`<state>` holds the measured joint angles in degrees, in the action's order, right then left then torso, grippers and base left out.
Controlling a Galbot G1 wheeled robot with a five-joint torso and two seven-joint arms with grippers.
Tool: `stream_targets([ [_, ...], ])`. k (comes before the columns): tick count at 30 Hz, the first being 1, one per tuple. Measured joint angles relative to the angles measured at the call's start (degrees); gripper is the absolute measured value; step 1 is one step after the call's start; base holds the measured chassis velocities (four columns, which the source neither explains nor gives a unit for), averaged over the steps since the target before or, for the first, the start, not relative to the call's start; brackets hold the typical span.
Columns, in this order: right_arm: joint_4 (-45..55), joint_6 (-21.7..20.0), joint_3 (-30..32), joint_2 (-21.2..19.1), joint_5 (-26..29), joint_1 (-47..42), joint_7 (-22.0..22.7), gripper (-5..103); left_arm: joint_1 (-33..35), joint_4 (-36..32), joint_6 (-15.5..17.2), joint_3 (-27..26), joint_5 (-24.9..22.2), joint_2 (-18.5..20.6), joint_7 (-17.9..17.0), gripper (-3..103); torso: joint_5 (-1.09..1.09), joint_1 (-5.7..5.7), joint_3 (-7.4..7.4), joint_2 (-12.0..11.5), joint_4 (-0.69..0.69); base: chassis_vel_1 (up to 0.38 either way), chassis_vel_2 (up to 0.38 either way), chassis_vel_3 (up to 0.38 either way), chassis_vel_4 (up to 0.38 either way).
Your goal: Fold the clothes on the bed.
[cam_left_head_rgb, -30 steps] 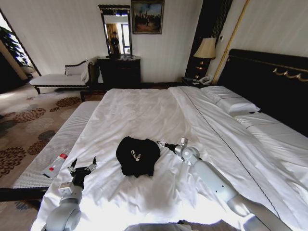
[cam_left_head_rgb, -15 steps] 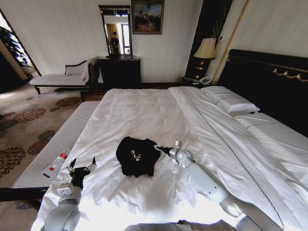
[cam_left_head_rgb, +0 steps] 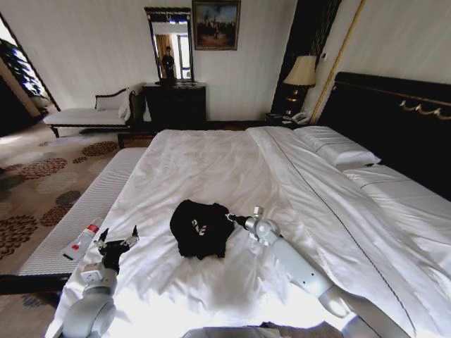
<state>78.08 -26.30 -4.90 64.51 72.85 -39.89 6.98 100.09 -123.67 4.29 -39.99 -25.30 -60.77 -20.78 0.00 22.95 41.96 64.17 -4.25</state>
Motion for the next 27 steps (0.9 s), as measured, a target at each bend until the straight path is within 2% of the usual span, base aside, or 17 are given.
stream_targets([
  [2,0.00,0.00,0.00,-0.09,0.00,0.00,-0.03,10,-0.04,0.01,0.00,0.05,0.00,0.00,0.00,100,0.00,0.00,0.00,0.00,0.00,0.000,0.000,0.000,0.000],
  [3,0.02,0.00,0.01,-0.20,0.00,-0.04,-0.05,5,-0.15,0.08,0.01,0.18,0.00,0.00,0.01,100,0.00,0.00,0.00,0.00,0.00,0.000,0.000,0.000,0.000],
  [5,0.18,0.00,0.10,-0.37,0.00,-0.25,-0.06,1,-0.36,0.27,0.11,0.41,0.00,0.07,0.02,100,0.00,0.00,0.00,0.00,0.00,0.000,0.000,0.000,0.000],
  [12,0.91,0.00,0.53,-0.76,-0.07,-0.82,-0.05,0,-3.51,1.93,2.05,1.87,-0.95,1.57,-0.97,100,0.00,0.00,0.00,0.00,0.00,0.000,0.000,0.000,0.000],
  [19,1.05,0.09,0.66,-1.21,-0.17,-0.97,-0.06,0,-11.74,7.36,4.28,5.50,-5.73,6.61,-1.47,100,-0.01,0.00,0.00,0.00,-0.02,0.000,0.000,0.000,0.000],
  [21,0.78,0.15,0.55,-1.11,-0.18,-0.79,-0.06,0,-15.97,10.95,4.63,8.17,-7.75,9.32,-1.45,100,0.00,0.00,0.00,0.00,-0.01,0.000,0.000,0.000,0.000],
  [22,0.78,0.15,0.55,-1.11,-0.18,-0.79,-0.06,0,-15.97,10.95,4.63,8.17,-7.75,9.32,-1.45,100,0.00,0.00,0.00,0.00,-0.01,0.000,0.000,0.000,0.000],
  [25,0.51,0.18,0.52,-1.05,-0.19,-0.56,-0.05,0,-21.62,15.55,4.67,13.23,-9.08,12.34,-0.83,100,0.00,0.00,0.00,-0.01,0.00,0.000,0.000,0.000,0.000],
  [27,0.48,0.18,0.52,-1.06,-0.19,-0.53,-0.05,0,-23.15,16.66,4.62,14.59,-9.17,12.80,-0.72,100,0.00,0.00,0.00,0.00,0.00,0.000,0.000,0.000,0.000],
])
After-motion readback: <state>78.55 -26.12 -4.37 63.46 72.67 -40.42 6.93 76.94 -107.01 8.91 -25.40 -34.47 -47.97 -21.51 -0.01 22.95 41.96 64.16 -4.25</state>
